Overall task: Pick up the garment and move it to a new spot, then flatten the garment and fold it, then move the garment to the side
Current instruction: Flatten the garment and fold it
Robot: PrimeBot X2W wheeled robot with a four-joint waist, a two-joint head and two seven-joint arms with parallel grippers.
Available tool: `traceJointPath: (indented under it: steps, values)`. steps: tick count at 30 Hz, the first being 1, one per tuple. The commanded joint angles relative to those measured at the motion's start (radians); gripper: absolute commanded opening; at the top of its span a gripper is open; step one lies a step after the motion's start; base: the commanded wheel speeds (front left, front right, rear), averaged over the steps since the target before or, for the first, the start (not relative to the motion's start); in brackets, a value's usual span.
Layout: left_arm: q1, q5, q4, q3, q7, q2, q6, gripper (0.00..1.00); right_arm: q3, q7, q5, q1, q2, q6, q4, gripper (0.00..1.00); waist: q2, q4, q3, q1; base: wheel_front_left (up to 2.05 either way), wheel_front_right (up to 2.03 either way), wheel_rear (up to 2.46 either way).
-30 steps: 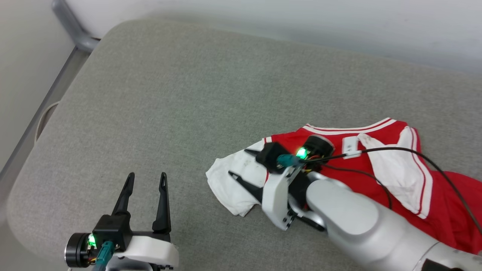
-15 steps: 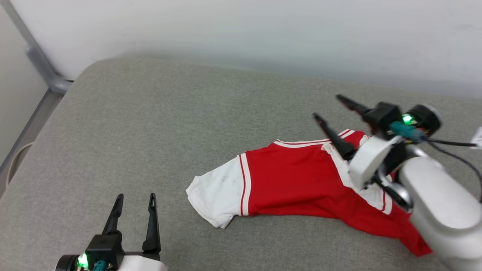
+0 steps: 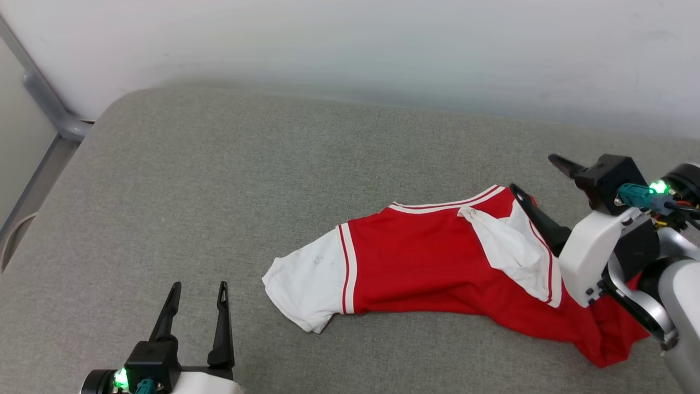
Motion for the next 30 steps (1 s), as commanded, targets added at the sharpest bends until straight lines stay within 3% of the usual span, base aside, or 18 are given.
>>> traceJointPath:
  steps: [1,9,15,28,29,30]
  values:
    - [-0.016,-0.005,-0.001,-0.003,-0.003,0.000,-0.003,1.00,0.004,0.082,0.028,0.029,-0.029,-0.001,-0.032,1.00,0.0000,0.002,0.010,0.0001,0.00,0.00,0.00]
    - [-0.044,-0.014,-0.004,-0.012,-0.003,0.000,-0.006,1.00,0.076,0.305,0.136,0.031,-0.133,-0.001,-0.036,1.00,0.0000,0.020,0.058,0.0001,0.00,0.00,0.00]
    - [-0.082,-0.033,0.000,-0.029,-0.003,0.000,-0.005,1.00,0.142,0.354,0.159,-0.008,-0.190,-0.001,0.026,1.00,0.0000,0.053,0.124,0.0001,0.00,0.00,0.00]
    - [-0.143,-0.056,0.003,-0.060,-0.003,0.000,0.013,1.00,0.324,0.328,0.183,-0.060,-0.144,0.000,0.279,1.00,0.0000,0.100,0.223,0.0001,0.00,0.00,0.00]
    - [-0.142,-0.055,0.005,-0.059,-0.003,0.000,0.014,1.00,0.329,0.307,0.182,-0.066,-0.141,0.000,0.290,0.76,0.0000,0.099,0.221,0.0001,0.00,0.00,0.00]
    - [-0.140,-0.053,0.007,-0.056,-0.003,0.000,0.016,1.00,0.329,0.288,0.185,-0.071,-0.137,-0.001,0.300,0.02,0.0000,0.097,0.216,0.0001,0.00,0.00,0.00]
